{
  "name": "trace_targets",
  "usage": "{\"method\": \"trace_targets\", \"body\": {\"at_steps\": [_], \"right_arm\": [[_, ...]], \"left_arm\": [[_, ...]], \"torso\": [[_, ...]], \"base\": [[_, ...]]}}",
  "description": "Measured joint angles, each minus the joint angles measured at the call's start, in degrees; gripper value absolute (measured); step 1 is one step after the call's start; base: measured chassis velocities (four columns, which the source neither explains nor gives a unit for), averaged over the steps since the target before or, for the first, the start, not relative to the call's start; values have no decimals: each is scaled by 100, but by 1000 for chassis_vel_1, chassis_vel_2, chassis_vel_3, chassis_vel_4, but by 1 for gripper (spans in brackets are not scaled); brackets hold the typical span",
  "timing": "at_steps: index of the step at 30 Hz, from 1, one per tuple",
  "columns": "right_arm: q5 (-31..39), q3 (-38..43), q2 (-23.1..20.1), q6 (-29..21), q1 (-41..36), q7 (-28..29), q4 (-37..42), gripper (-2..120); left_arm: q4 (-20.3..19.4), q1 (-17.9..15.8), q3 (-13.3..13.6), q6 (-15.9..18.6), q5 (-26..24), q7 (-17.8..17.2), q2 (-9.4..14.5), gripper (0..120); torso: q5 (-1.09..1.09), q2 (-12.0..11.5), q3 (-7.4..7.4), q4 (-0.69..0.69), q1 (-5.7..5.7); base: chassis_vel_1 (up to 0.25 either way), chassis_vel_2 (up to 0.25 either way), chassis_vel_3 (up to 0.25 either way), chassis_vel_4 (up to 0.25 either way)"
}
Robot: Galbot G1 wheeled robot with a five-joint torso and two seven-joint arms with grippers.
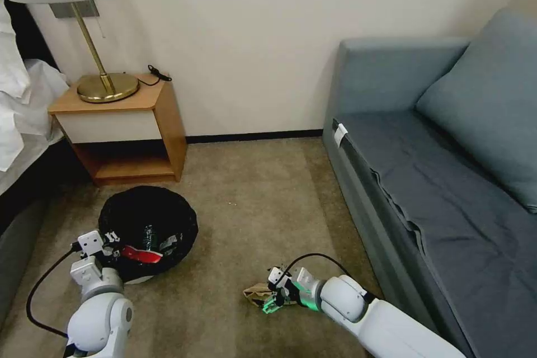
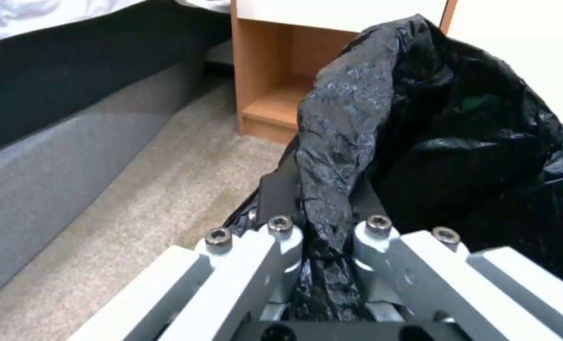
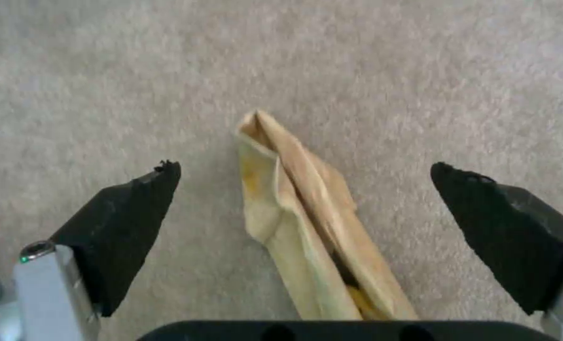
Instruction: Pick up the trash bin, then pick up the garbage on the floor and place it into the trash bin.
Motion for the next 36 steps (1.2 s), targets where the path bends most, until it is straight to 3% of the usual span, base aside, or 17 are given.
{"method": "trace_targets", "body": {"at_steps": [33,36], "right_arm": [[-632,200,258,146,4,-403,-849,100],[-718,196,274,164,32,-477,-930,96]], "left_arm": [[-50,15,47,-68,57,36,-30,4],[-51,28,48,-75,61,39,-38,4]], "torso": [[0,0,0,0,0],[0,0,0,0,0]], "base": [[0,0,0,0],[0,0,0,0]]}}
